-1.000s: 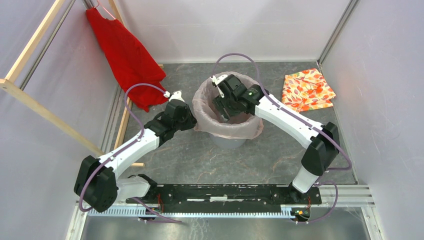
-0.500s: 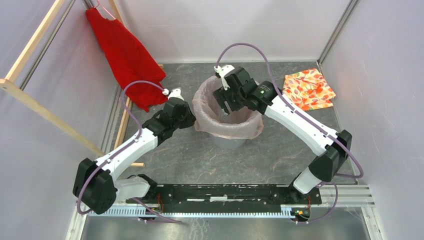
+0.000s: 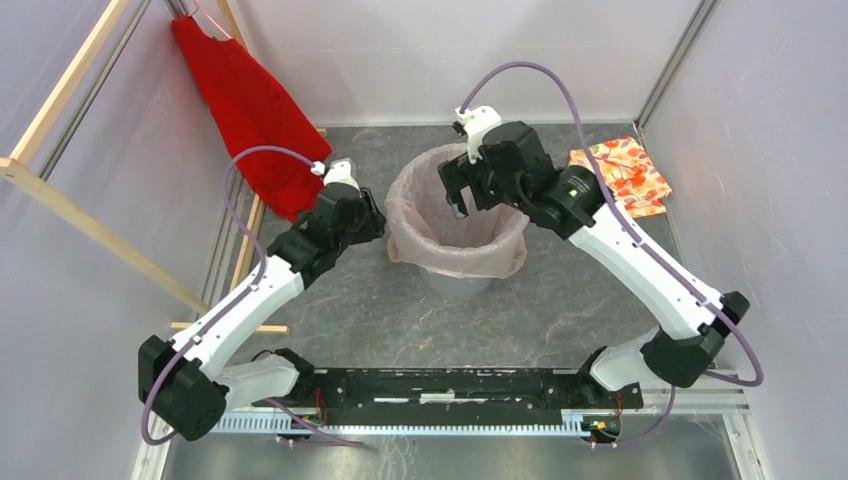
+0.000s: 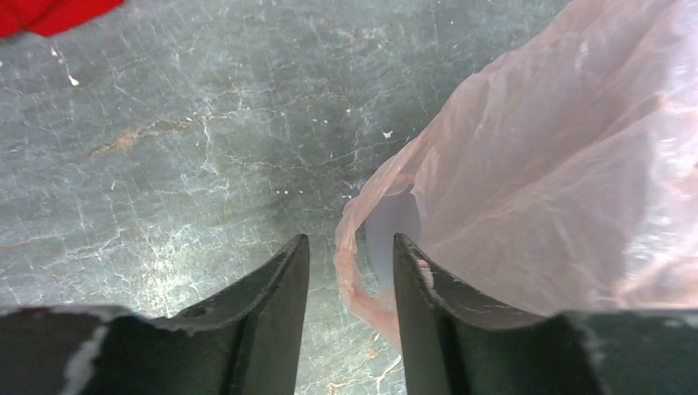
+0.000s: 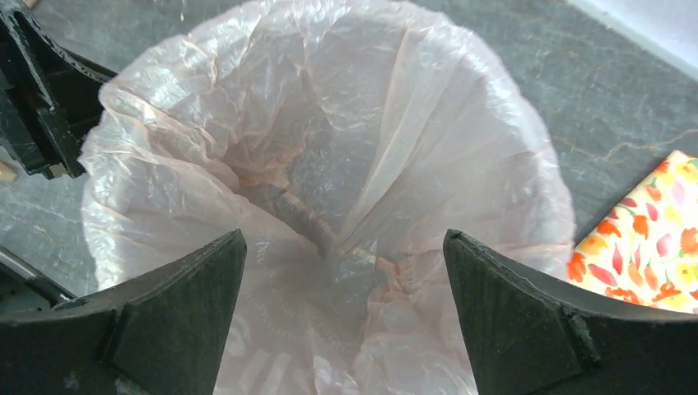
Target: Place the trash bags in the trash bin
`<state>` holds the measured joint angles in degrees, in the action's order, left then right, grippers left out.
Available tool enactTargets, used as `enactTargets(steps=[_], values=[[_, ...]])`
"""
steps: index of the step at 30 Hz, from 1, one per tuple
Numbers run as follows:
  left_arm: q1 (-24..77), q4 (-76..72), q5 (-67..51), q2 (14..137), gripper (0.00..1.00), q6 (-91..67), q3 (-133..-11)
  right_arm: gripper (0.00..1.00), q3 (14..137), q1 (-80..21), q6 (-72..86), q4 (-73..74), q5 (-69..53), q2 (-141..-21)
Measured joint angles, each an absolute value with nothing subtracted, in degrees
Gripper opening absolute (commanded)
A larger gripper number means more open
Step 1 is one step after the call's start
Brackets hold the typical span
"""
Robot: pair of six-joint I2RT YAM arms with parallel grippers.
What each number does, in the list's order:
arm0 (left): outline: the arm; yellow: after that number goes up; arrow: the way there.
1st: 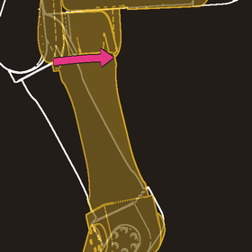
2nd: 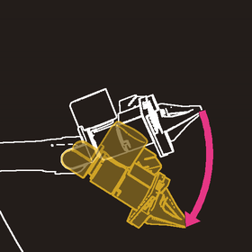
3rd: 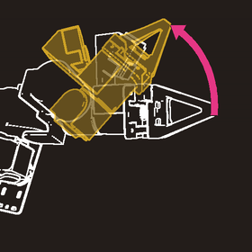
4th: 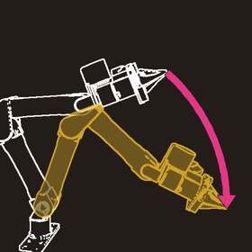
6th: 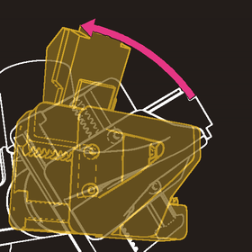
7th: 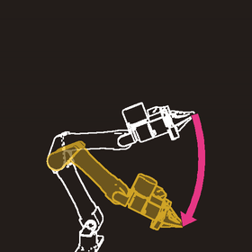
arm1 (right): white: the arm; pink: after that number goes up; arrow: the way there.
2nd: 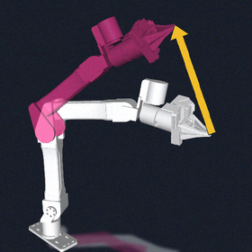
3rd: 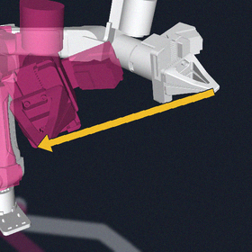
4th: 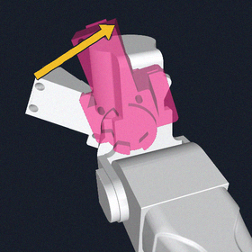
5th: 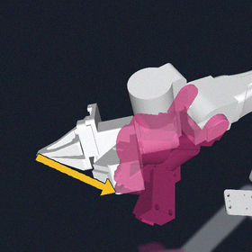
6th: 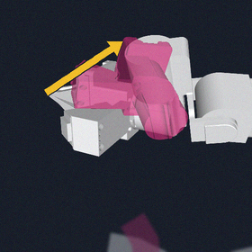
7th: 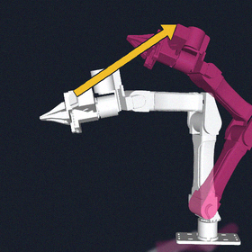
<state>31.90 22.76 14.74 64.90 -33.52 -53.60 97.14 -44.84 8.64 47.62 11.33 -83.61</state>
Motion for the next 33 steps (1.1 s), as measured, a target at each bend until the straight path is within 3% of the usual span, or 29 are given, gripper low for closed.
enactTargets(steps=[9,24,33], values=[[31.9,27.94,15.18,61.23,0.99,-31.2,-58.5,0.98,93.36,-44.88,8.25,44.18,15.16,-72.62],[31.9,32.97,12.8,52.27,1.0,-29.04,-63.09,0.98,64.4,-44.88,9.3,29.43,22.87,-50.0],[31.9,34.13,10.09,50.74,1.0,-26.89,-63.09,0.98,56.66,-44.88,10.35,22.68,26.09,-41.89]])
